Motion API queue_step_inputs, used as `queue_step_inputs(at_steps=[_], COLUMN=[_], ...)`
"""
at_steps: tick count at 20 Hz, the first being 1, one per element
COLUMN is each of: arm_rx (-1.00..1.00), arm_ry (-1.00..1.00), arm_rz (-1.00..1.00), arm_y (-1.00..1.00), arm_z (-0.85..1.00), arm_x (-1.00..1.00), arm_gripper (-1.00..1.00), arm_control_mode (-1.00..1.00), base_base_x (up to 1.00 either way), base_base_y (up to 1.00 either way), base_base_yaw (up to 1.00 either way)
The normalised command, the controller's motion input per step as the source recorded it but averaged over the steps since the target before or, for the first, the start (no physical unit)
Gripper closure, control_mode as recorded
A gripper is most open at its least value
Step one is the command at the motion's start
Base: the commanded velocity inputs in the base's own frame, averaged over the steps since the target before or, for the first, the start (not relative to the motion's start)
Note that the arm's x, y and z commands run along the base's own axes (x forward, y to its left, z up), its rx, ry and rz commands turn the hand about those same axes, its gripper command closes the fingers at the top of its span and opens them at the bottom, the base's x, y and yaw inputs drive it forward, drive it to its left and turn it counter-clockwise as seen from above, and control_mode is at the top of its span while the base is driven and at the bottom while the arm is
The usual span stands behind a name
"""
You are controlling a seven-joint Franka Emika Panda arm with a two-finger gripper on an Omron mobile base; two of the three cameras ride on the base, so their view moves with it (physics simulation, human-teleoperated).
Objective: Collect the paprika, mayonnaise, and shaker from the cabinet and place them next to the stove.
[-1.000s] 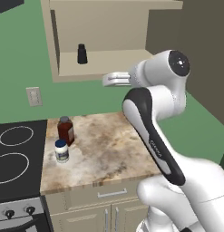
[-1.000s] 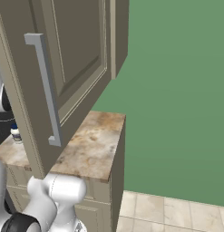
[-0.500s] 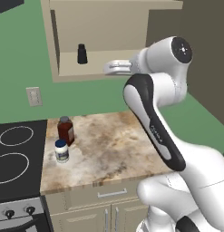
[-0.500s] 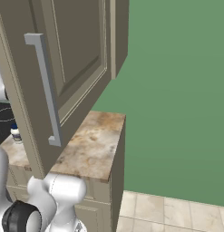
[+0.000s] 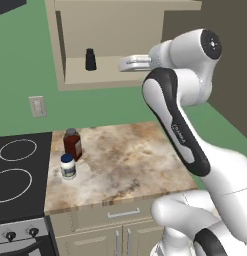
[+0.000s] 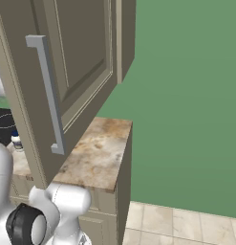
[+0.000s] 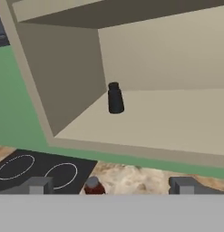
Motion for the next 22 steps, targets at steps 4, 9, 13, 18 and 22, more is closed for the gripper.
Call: queue_step_inputs(at_steps=[4,9,13,18,22], arm_rx=[-0.05,-0.06,-0.03,0.0,0.0], arm_ry=[-0.08,-0.02,0.0,0.0,0.0], arm_rz=[0.01,-0.05,-0.1,-0.08,-0.03], arm_y=[-0.15,-0.04,0.0,0.0,0.05], arm_z=[0.13,0.1,0.09,0.05,0.04], arm_x=[0.2,0.31,0.38,0.44,0.37], arm_gripper=[-1.0,-1.0,-1.0,-1.0,-1.0], arm_control_mode=[-1.0,-1.0,-1.0,-1.0,-1.0], base_base_x=[0.0,0.0,0.0,0.0,0.0], base_base_y=[0.0,0.0,0.0,0.0,0.0], base_base_yaw=[0.0,0.0,0.0,0.0,0.0])
